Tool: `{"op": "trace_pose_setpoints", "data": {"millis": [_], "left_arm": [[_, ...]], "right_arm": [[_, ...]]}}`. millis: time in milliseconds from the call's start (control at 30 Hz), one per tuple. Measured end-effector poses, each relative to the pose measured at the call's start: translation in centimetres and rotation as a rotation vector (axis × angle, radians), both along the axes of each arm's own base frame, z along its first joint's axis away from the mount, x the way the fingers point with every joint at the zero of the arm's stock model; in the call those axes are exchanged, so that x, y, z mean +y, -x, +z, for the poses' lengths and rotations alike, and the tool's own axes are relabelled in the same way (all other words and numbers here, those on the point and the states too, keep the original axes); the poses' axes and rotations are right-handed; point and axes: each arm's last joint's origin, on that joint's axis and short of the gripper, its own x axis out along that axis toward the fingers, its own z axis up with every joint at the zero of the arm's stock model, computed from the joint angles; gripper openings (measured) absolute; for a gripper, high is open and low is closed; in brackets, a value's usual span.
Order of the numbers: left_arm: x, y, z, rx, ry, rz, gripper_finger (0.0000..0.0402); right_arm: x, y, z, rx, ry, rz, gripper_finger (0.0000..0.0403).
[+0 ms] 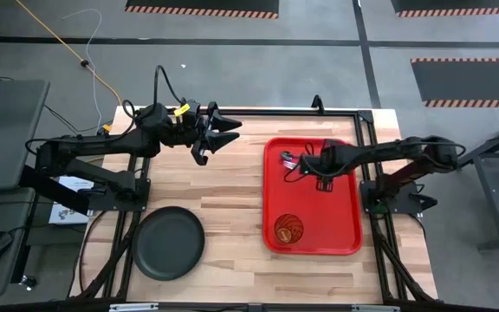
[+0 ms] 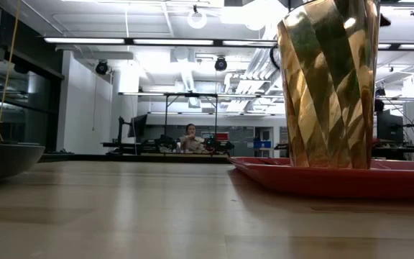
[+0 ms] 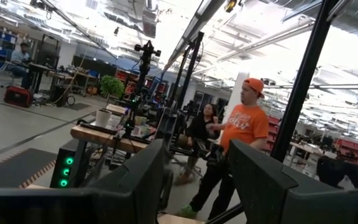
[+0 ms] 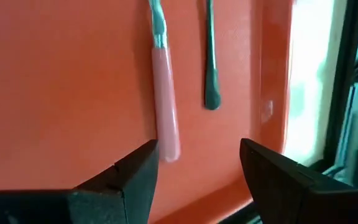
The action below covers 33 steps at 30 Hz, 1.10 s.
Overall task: Pick and place plate/cup/fork/spoon on tray
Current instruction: Put the red fork on the red serving tray beside the black spoon
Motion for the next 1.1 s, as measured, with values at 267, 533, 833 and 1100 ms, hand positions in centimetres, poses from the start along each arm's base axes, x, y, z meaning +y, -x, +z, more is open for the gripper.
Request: {"op": "trace_pose_setpoints", "data": {"millis": [267, 533, 833, 1100], "left_arm": [[0.0, 0.0, 0.0, -0.001, 0.001, 0.004, 0.017], [0.1, 0.0, 0.0, -0.002, 0.009, 0.028, 0.017], [0.1, 0.0, 0.0, -0.003, 0.013, 0.041, 0.017], [0.1, 0.0, 0.0, -0.003, 0.014, 0.042, 0.017]], "right_arm": [[0.4, 1.4, 2.6, -0.423, -0.087, -0.211, 0.0202], [-0.2, 4.7, -0.2, -0.627, -0.235, -0.513, 0.0042], [-0.8, 6.4, -3.0, -0.646, -0.374, -0.744, 0.0003], [-1.3, 7.2, -3.5, -0.597, -0.345, -0.78, 0.0001]]}}
